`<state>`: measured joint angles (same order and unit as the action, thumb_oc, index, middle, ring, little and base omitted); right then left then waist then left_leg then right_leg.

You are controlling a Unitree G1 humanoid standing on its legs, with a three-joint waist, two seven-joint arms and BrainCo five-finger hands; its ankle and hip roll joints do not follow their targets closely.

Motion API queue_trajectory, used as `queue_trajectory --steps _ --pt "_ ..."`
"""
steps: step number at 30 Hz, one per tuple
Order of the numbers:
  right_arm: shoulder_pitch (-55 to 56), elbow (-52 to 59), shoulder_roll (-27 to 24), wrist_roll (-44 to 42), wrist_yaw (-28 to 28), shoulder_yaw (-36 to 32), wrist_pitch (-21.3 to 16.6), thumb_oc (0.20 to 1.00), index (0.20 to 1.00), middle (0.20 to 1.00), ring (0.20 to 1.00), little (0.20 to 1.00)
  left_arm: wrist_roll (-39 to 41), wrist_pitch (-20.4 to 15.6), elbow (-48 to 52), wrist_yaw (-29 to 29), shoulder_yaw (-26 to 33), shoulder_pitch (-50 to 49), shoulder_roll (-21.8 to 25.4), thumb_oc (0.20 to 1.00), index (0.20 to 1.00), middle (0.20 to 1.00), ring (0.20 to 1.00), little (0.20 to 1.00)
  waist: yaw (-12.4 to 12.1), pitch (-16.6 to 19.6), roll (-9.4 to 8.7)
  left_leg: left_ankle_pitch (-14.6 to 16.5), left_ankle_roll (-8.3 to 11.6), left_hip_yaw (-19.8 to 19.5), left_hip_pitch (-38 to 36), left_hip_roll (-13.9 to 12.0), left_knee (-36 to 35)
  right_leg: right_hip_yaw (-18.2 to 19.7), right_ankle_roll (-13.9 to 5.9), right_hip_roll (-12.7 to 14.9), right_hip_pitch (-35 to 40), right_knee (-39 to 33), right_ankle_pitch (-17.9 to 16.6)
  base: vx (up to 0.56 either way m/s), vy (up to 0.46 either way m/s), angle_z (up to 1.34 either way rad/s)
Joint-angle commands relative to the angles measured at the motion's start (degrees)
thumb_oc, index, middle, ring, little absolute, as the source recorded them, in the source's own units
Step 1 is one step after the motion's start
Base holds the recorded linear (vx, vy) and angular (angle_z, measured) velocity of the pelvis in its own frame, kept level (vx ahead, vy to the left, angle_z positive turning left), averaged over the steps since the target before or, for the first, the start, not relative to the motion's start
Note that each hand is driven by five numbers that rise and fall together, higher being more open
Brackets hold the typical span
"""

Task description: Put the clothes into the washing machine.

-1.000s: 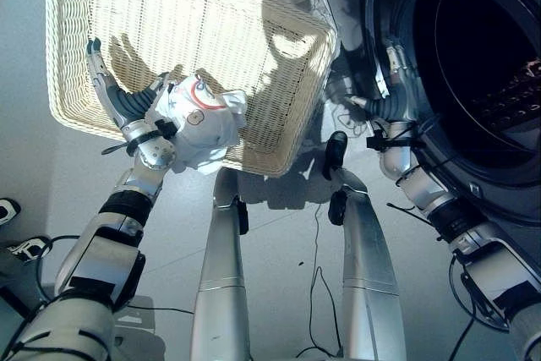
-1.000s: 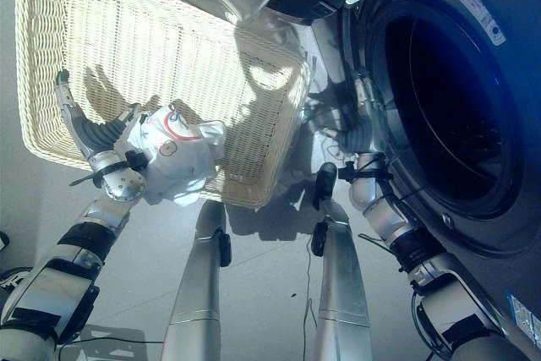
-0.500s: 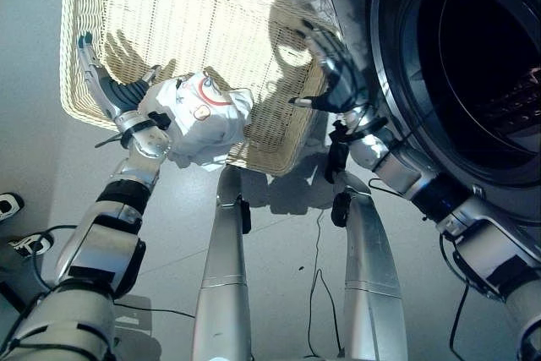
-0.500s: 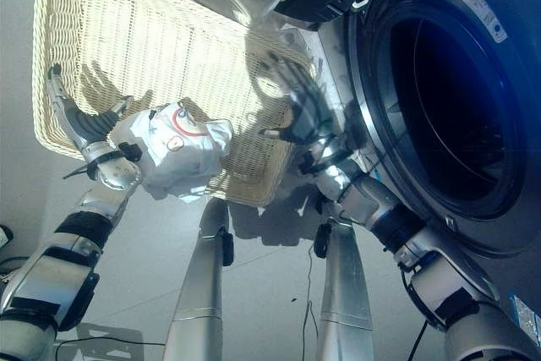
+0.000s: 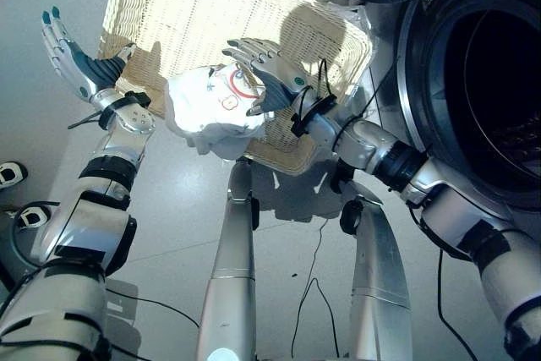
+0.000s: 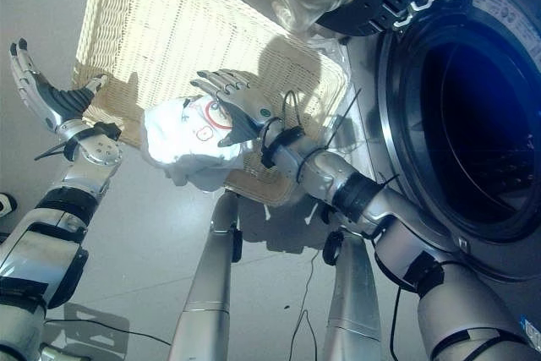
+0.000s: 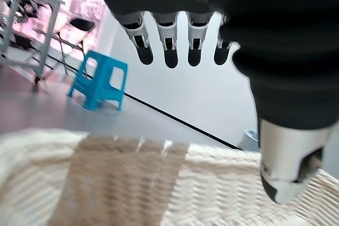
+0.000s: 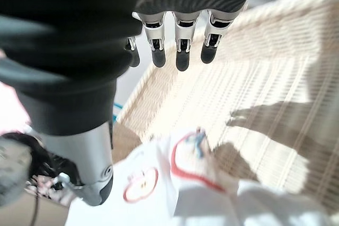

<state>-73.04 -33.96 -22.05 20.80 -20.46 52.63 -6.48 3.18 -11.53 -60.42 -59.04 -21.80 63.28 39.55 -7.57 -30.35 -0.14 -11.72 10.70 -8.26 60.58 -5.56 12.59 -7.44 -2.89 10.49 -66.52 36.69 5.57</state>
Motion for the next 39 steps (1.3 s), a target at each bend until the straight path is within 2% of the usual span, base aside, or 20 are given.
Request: queue_trajectory --steps 1,5,10,16,21,27,34,39 --pt "-2.2 -3.9 3.5 -2.8 0.6 1.3 0.5 1.0 1.0 1.0 1.0 1.0 0.3 0.3 -2.1 -2.8 0.5 4.3 0.3 1.0 1.0 1.0 1.0 1.0 -1.0 0.6 1.23 4.4 -5.48 1.1 1.9 6.0 6.4 -4.2 -1.69 -2.0 5.1 -12.5 -7.9 0.02 -0.017 0.09" --pt "-3.3 -12.9 7.1 -2.3 1.8 0.7 0.6 1.0 1.0 1.0 1.0 1.0 0.4 0.0 -1.4 -3.5 -0.5 5.6 -1.3 1.0 1.0 1.0 1.0 1.0 -2.2 0.6 2.06 4.0 -5.85 0.4 2.3 6.7 6.2 -4.9 -1.86 -1.7 5.1 -12.8 -8.4 0.01 -0.009 0.09" --pt "-4.2 -18.5 9.4 -1.2 2.8 0.4 0.8 1.0 1.0 1.0 1.0 1.0 -0.1 -0.9 0.6 -4.8 -2.2 6.3 -2.8 1.0 1.0 1.0 1.0 1.0 -3.3 0.6 3.21 3.4 -6.17 -0.1 2.8 7.4 6.1 -5.5 -2.01 -1.0 4.7 -12.8 -9.2 0.02 0.009 0.09" --pt "-5.2 -23.3 11.0 0.3 2.6 -0.8 3.7 1.0 1.0 1.0 1.0 1.0 -0.3 -1.3 3.8 -6.3 -3.0 6.2 -3.9 1.0 1.0 1.0 1.0 1.0 -4.5 0.6 4.35 3.0 -6.46 -0.9 3.3 8.2 6.2 -6.1 -2.31 -0.5 4.2 -12.6 -9.7 0.02 0.003 0.09" --pt "-5.5 -24.9 11.6 0.6 2.7 -1.1 4.4 1.0 1.0 1.0 1.0 1.0 -0.6 -2.3 5.4 -6.9 -3.2 5.9 -4.2 1.0 1.0 1.0 1.0 1.0 -5.1 0.6 5.05 2.6 -6.51 -1.3 3.8 8.4 6.2 -6.2 -2.44 -0.2 3.6 -12.3 -10.2 0.02 0.022 0.06" --pt "-5.0 -24.4 12.3 2.8 4.5 -1.4 2.0 1.0 1.0 1.0 1.0 1.0 -1.6 -1.6 8.8 -8.1 -3.7 4.5 -5.2 1.0 1.0 1.0 1.0 1.0 -5.7 0.6 5.63 2.3 -6.61 -1.8 4.5 8.7 6.0 -6.3 -2.68 0.1 2.8 -12.0 -10.5 0.0 0.0 0.01" --pt "-4.5 -25.3 13.3 5.9 7.4 0.2 4.1 1.0 1.0 1.0 1.0 1.0 -1.6 -2.5 8.9 -8.7 -4.1 4.7 -5.5 1.0 1.0 1.0 1.0 1.0 -5.9 0.6 5.74 1.9 -6.63 -1.8 4.6 8.5 5.5 -6.6 -2.91 0.5 2.9 -12.5 -10.8 0.0 0.0 0.0" --pt "-4.0 -26.1 13.0 6.7 7.9 1.1 3.0 1.0 1.0 1.0 1.0 1.0 -1.8 -2.9 9.8 -9.1 -4.0 4.0 -5.4 1.0 1.0 1.0 1.0 1.0 -6.1 0.6 5.98 1.9 -6.66 -2.2 4.6 8.6 5.2 -6.6 -3.05 0.5 2.7 -12.8 -11.2 0.0 0.0 0.0"
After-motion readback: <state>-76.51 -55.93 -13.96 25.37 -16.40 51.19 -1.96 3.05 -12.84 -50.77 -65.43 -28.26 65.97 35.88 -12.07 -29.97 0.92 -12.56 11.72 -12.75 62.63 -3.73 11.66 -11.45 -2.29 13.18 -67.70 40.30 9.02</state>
